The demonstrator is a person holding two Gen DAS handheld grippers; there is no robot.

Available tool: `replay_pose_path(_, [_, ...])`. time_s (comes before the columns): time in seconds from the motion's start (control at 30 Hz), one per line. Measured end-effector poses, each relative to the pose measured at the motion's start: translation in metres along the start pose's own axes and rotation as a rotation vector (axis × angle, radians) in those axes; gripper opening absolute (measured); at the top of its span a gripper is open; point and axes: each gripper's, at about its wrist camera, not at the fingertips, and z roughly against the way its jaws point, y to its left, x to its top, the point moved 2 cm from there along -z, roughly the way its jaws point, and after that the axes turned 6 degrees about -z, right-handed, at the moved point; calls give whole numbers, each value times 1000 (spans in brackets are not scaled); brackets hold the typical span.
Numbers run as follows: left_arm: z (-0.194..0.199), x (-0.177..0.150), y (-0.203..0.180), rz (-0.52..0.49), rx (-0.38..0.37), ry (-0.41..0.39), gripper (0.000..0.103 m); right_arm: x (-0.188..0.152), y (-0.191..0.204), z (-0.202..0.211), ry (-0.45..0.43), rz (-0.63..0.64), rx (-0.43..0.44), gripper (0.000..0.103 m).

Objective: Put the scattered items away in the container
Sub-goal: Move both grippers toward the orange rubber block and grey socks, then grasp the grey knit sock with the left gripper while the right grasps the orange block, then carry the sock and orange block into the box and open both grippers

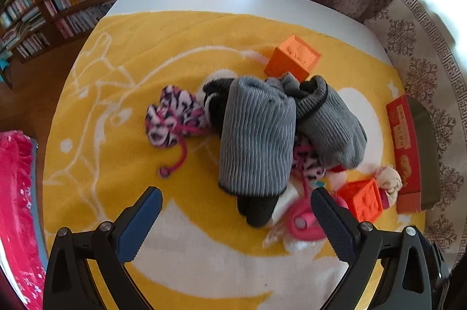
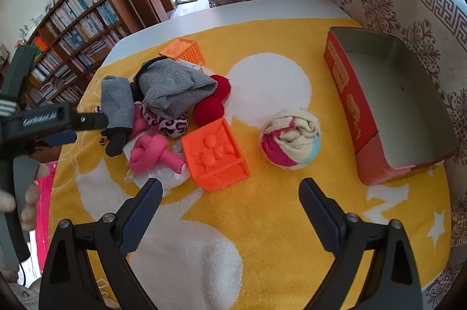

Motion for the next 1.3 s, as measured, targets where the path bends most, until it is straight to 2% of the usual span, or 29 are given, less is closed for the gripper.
replay_pose_path(0.03, [-4,3,-1,0,-1,3,100,0,-2,0,0,-6,-4,96])
replay_pose_path(0.07, [-7,5,-7,0,-9,8,91,0,-3,0,-1,-9,-8,96])
replay_pose_path(0.17, [-18,13,-11,-9,-58,32,77,0,-5,-1,-2,-18,-20,96])
replay_pose_path(0.27, [-29,17,-14,-33,-56,39,75,1,-5,-3,2,-17,-30,96])
replay_pose_path(0.3, [-32,18,-15,-48,-43,38,70,1,-5,-4,2,-15,-33,96])
replay_pose_path(0.33, [-35,18,-16,-65,-39,39,58,2,-4,-5,3,-11,-36,96])
replay_pose_path(0.47, [-36,19,-16,-83,-57,32,52,7,3,-12,9,11,-44,96])
replay_pose_path(0.67, [-22,14,-8,-118,-56,11,48,14,11,-33,34,49,-65,94])
replay_pose_path(0.8, [-16,10,9,-94,-57,13,48,15,14,-48,76,73,-62,72])
replay_pose_path(0.87, [-16,10,16,-87,-60,19,48,16,20,-55,92,97,-70,65])
replay_pose_path(1.0, [-18,5,23,-82,-71,29,48,15,29,-72,118,148,-113,64])
replay_pose_path(1.13, [-18,1,22,-88,-86,31,48,13,28,-84,141,145,-130,64])
replay_pose_path(1.3, [2,2,16,-105,-95,-17,48,8,25,-70,135,96,-109,61])
